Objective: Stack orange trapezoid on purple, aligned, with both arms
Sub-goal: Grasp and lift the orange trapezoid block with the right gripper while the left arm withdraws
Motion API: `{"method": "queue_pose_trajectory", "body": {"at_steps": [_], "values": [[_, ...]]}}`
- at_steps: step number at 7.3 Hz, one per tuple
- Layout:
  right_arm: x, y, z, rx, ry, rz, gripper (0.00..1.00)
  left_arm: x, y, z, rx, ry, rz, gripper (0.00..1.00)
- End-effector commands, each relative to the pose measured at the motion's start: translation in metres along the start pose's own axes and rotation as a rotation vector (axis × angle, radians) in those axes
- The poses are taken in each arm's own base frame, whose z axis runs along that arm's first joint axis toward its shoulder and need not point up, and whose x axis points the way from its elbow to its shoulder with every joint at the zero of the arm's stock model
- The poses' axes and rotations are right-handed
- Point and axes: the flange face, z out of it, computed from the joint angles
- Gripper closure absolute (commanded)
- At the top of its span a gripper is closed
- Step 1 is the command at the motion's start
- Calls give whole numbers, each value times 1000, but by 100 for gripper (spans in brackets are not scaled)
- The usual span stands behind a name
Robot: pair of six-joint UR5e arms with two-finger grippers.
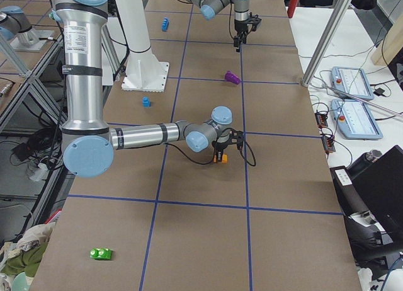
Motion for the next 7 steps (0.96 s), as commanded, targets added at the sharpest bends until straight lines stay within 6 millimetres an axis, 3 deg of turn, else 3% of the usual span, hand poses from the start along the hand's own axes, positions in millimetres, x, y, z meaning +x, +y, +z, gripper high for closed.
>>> {"method": "queue_pose_trajectory", "body": {"at_steps": [1,2,3,4,5,7], "values": [[-41,-47,-60,-10,-54,63,100,-24,13,-34,-22,-41,-32,0],[-92,-81,-92,-43,-61,94,100,-50,27,-34,-27,-59,-40,0],[-153,-109,-122,-28,-62,90,100,-91,45,-30,-34,-87,-20,0],[-192,-112,-130,-29,-76,81,100,-147,63,-31,-41,-125,-16,0],[-250,-122,-130,-34,-91,149,100,-209,83,-32,-87,-110,-17,0],[-391,-129,-125,-36,-100,325,100,-365,130,-48,-151,-107,-31,0]]}}
